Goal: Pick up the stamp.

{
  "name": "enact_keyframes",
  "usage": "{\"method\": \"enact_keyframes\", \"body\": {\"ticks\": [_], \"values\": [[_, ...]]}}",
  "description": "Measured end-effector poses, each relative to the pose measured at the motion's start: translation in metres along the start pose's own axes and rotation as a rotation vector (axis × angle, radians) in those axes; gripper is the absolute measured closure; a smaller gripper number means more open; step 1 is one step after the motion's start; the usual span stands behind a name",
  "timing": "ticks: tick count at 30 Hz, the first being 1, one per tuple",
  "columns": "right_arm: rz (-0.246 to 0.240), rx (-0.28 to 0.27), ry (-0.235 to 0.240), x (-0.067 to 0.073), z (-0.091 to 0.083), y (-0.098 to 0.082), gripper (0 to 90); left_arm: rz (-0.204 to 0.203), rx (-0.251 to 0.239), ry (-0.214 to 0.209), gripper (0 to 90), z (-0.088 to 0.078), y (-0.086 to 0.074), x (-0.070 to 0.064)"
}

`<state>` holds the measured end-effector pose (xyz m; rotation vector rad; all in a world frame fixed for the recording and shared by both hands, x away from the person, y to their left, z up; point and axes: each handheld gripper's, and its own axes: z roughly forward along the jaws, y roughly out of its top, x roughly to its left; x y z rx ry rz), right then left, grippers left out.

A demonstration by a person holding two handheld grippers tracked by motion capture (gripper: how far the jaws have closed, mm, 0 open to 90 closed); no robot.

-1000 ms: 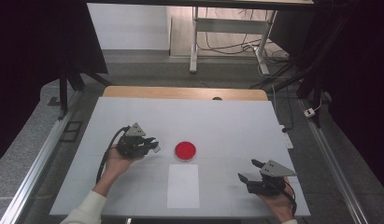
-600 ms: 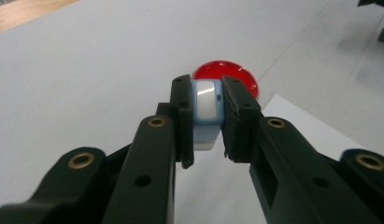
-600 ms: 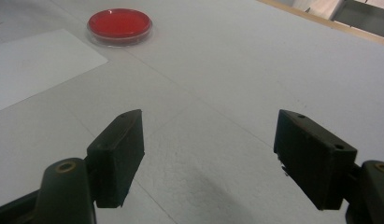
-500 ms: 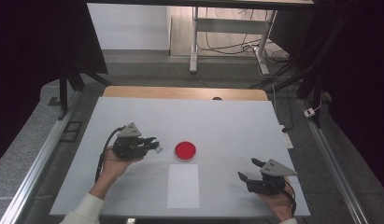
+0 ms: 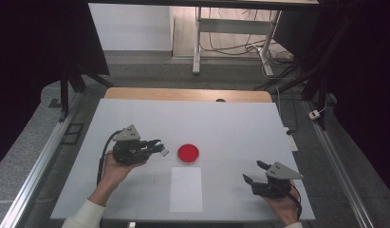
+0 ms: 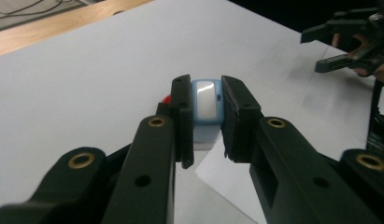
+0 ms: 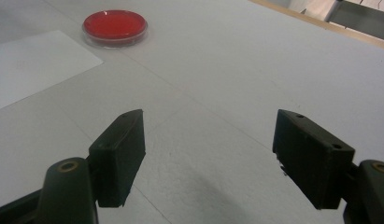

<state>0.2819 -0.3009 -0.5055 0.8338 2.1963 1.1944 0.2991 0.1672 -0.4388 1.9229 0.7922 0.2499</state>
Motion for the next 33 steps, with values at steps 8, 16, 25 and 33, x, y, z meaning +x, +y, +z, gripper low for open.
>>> {"method": "enact_keyframes", "body": {"ticks": [8, 16, 25, 33], "values": [[-0.005, 0.002, 0.006, 0.001, 0.0, -0.001, 25.0, 0.019, -0.03, -0.036, 75.6, -0.002, 0.008, -0.015], [-0.002, 0.005, -0.004, 0.003, -0.004, -0.002, 25.2, 0.034, -0.04, -0.083, 75.6, 0.007, 0.014, -0.028], [-0.001, 0.008, -0.008, 0.004, -0.007, -0.004, 25.2, 0.048, -0.023, -0.1, 75.6, 0.022, 0.018, -0.039], [-0.009, 0.016, -0.001, 0.005, -0.004, -0.004, 25.3, 0.045, 0.008, -0.095, 75.6, 0.038, 0.016, -0.044]]}}
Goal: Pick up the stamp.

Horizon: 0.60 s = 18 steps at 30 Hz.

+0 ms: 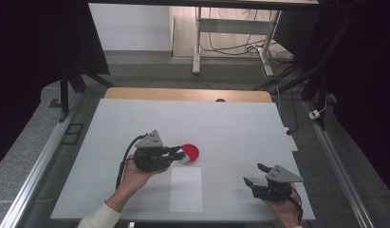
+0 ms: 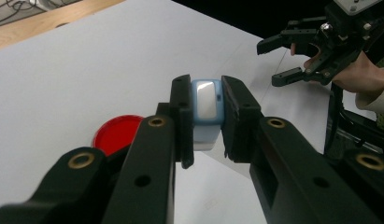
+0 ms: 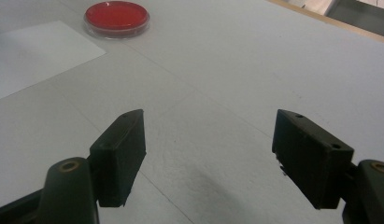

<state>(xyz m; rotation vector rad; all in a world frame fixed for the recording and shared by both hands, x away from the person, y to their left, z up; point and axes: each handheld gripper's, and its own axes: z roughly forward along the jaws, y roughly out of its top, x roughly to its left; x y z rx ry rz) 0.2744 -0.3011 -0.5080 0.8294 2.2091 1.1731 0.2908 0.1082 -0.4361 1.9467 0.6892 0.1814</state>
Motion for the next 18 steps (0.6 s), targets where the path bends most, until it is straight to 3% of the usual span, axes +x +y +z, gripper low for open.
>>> {"method": "enact_keyframes", "body": {"ticks": [18], "values": [[0.002, 0.011, 0.002, 0.001, 0.003, 0.0, 25.3, 0.01, 0.043, -0.004, 75.6, 0.025, -0.003, -0.008]]}}
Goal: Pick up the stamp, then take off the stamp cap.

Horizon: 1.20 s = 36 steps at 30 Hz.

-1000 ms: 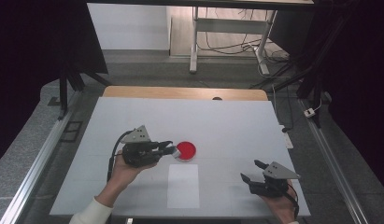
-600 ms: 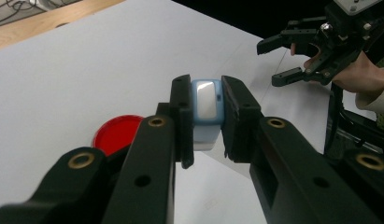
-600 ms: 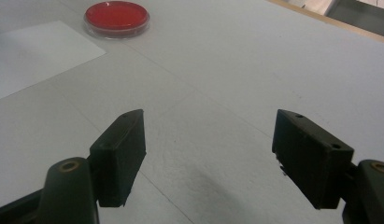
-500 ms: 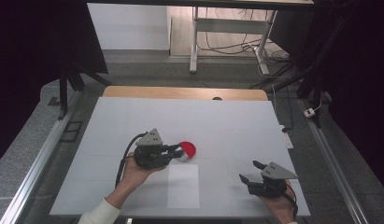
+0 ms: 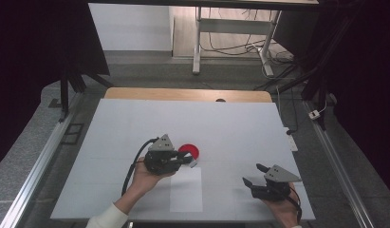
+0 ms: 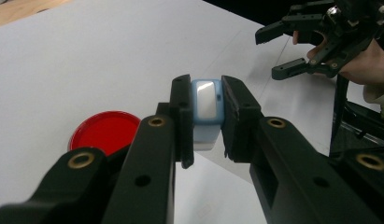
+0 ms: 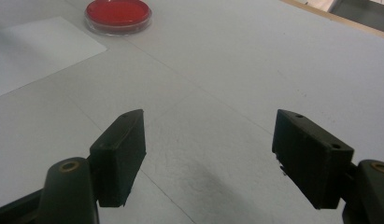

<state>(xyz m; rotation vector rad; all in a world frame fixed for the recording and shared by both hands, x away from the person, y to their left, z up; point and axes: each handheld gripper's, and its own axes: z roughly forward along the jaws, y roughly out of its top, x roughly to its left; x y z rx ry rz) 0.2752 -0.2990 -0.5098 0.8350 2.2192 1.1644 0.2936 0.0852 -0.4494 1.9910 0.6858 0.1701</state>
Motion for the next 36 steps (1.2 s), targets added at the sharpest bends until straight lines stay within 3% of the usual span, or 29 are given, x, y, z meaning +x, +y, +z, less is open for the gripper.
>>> {"method": "enact_keyframes", "body": {"ticks": [22, 36], "values": [[0.012, -0.011, -0.006, 0.001, 0.0, 0.003, 25.4, -0.009, 0.007, 0.01, 75.6, 0.005, -0.002, 0.001], [0.004, -0.043, -0.026, 0.016, 0.007, 0.015, 26.3, -0.023, 0.009, 0.013, 75.5, 0.008, -0.004, 0.004]]}}
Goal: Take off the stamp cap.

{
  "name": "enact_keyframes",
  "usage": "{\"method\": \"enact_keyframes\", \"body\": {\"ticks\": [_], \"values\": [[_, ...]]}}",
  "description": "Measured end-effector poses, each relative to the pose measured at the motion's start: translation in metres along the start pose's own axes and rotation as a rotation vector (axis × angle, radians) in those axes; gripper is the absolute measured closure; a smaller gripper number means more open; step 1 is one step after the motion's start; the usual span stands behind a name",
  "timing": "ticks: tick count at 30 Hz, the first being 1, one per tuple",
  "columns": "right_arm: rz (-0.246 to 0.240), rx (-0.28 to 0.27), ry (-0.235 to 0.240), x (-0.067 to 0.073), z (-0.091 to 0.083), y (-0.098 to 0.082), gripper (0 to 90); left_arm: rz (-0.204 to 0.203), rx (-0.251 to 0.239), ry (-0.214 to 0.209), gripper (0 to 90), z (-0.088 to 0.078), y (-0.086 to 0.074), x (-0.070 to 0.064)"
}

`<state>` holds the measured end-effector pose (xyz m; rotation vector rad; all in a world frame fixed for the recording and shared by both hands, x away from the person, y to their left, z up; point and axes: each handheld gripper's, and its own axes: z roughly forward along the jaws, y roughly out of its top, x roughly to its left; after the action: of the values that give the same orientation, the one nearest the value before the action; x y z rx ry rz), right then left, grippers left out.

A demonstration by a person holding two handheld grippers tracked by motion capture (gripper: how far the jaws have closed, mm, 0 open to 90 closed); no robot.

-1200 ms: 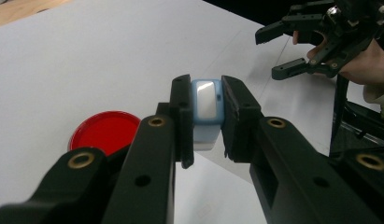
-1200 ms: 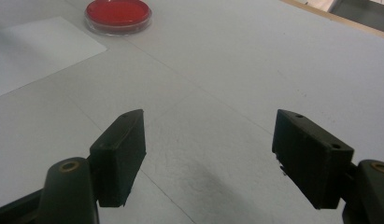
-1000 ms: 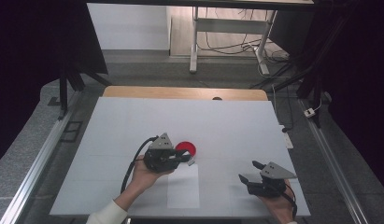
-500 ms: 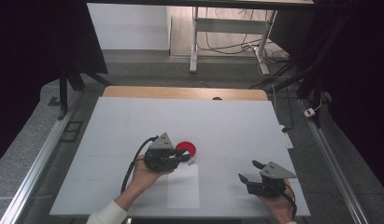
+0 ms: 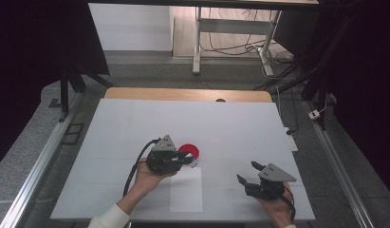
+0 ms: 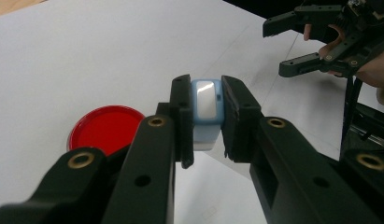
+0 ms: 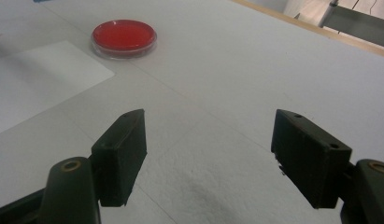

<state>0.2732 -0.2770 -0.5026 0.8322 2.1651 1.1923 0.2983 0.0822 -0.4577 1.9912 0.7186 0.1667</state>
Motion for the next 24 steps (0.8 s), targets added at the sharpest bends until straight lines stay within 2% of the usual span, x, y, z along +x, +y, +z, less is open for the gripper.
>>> {"method": "enact_keyframes", "body": {"ticks": [9, 17, 20, 24], "values": [[-0.003, -0.013, -0.012, 0.012, 0.006, 0.006, 27.8, -0.002, 0.004, 0.001, 75.5, 0.002, -0.001, 0.0], [-0.015, 0.006, -0.002, 0.021, 0.014, 0.008, 28.4, -0.003, 0.006, -0.001, 75.5, 0.002, -0.001, 0.0], [-0.004, 0.0, 0.005, 0.024, 0.016, 0.009, 28.4, -0.003, 0.008, 0.004, 75.5, 0.002, -0.001, -0.001], [-0.007, 0.007, 0.003, 0.029, 0.018, 0.011, 28.5, -0.024, -0.001, 0.007, 75.5, 0.001, -0.001, 0.001]]}}
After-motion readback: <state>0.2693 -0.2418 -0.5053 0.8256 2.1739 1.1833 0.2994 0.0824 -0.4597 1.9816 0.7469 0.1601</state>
